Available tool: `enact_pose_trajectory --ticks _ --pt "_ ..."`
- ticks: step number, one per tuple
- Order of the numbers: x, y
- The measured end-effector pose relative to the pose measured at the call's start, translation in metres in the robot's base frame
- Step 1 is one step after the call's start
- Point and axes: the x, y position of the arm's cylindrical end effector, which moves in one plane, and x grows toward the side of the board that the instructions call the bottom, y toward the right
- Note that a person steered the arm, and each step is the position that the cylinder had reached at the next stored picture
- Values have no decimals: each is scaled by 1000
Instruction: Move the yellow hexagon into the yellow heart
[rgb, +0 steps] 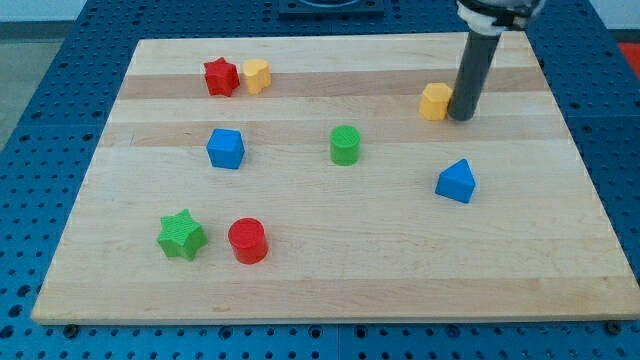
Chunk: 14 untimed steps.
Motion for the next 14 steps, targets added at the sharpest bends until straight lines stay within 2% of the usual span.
enact_pose_trajectory --ticks 2,6,8,9,11,12,14 --pt "-36 -29" --pt "10 -47" --pt "-14 -75" --pt "-23 -107" --pt "11 -113" --pt "11 -119" --pt "-19 -155"
